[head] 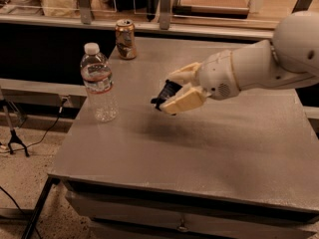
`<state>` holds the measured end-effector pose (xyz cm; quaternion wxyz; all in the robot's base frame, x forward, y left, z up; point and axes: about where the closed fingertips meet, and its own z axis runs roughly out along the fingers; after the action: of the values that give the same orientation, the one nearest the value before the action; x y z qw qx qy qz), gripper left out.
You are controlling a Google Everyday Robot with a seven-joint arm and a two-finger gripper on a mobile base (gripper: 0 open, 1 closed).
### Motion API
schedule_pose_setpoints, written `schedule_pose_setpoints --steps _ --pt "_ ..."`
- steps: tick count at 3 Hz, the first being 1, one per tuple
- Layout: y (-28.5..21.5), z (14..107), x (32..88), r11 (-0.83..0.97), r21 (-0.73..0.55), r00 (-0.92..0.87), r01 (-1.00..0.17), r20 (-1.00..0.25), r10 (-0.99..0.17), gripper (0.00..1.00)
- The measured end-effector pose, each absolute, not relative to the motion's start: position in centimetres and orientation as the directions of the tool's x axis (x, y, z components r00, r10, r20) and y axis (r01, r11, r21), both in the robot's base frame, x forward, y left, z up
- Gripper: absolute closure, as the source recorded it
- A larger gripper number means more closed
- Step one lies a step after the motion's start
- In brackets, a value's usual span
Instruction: Move rxbar blueberry near water bottle
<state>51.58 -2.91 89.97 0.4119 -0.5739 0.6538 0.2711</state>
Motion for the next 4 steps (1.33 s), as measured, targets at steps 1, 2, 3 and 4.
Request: schedule_pose_setpoints --steps 1,2,3,4 --pt "-0.5 89.3 52.3 0.145 -0.123 0.03 -0.982 -0.852 -0.523 1.0" --pt "1.7 88.6 52.5 0.092 -0.132 0.065 -0.987 -0.85 -0.523 1.0" --pt "3.3 88.0 52.7 0.058 -0.135 0.083 -0.989 -0.842 -0.534 1.0" --pt "4.6 86.8 52.9 0.032 -0.119 0.083 -0.992 -0.836 -0.542 1.0"
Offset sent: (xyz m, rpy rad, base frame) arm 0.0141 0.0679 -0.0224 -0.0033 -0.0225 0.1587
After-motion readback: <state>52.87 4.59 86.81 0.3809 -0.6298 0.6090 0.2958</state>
